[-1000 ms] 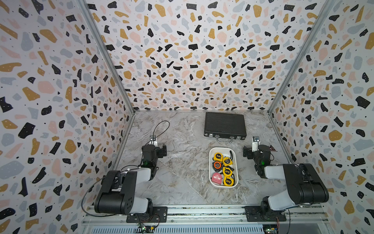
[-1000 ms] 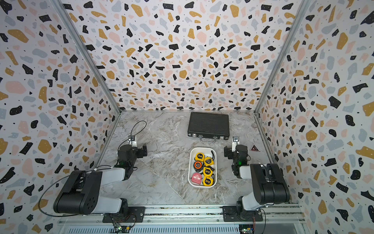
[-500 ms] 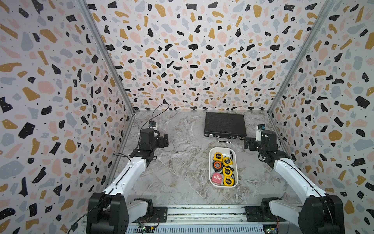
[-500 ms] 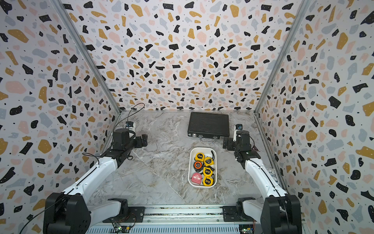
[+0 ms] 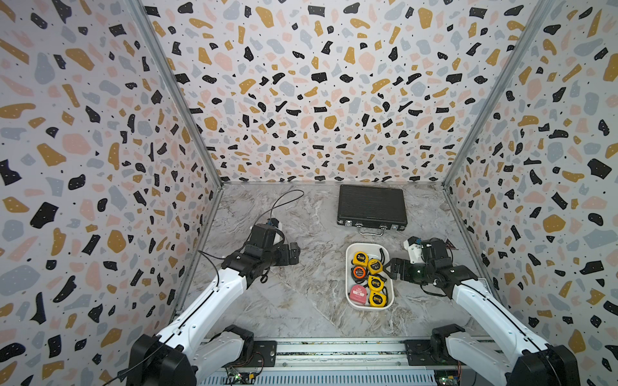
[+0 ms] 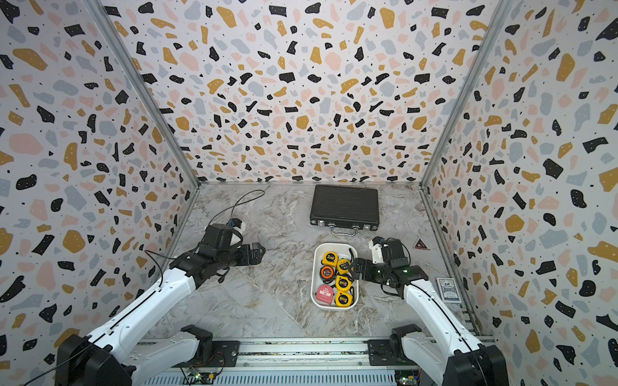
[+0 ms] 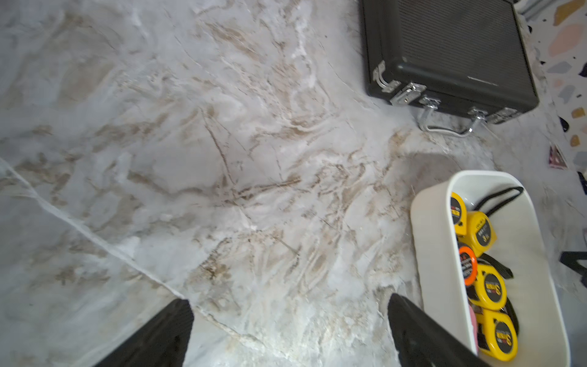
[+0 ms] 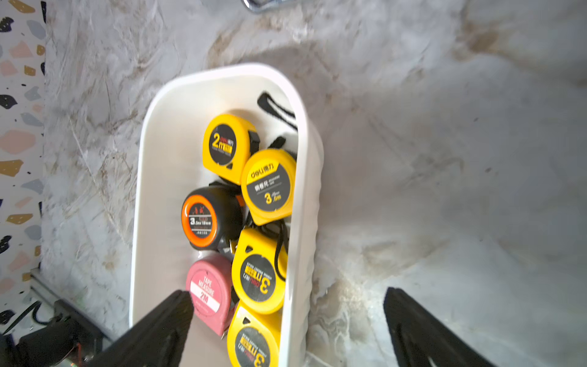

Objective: Take the tape measure out of the storage box
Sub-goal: Move the storage box to the center of the board.

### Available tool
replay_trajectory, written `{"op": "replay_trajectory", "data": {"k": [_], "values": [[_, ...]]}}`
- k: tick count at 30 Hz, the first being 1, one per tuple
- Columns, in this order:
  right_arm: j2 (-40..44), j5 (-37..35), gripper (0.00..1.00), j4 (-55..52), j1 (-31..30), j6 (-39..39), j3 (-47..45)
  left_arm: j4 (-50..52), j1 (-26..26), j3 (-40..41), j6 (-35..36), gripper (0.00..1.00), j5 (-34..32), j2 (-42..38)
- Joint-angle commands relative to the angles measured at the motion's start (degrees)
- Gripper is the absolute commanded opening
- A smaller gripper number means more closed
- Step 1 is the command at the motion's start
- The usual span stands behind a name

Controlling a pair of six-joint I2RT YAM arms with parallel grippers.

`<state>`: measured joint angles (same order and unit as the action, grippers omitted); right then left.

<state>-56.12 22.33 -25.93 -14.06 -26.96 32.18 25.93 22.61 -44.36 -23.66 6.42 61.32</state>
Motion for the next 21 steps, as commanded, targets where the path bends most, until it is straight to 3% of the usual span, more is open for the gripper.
{"op": "replay_trajectory", "data": {"k": [1, 21], "values": [[-0.2, 3.9, 0.99, 1.2, -1.2, -3.3, -0.3, 1.3, 3.2, 1.1, -3.4, 1.0, 0.4, 0.4], [-13.5, 4.7, 0.99, 16.5, -13.1, -15.5, 5.4, -2.7, 19.6, -5.9, -11.1, 1.0, 0.0, 16.5]]}}
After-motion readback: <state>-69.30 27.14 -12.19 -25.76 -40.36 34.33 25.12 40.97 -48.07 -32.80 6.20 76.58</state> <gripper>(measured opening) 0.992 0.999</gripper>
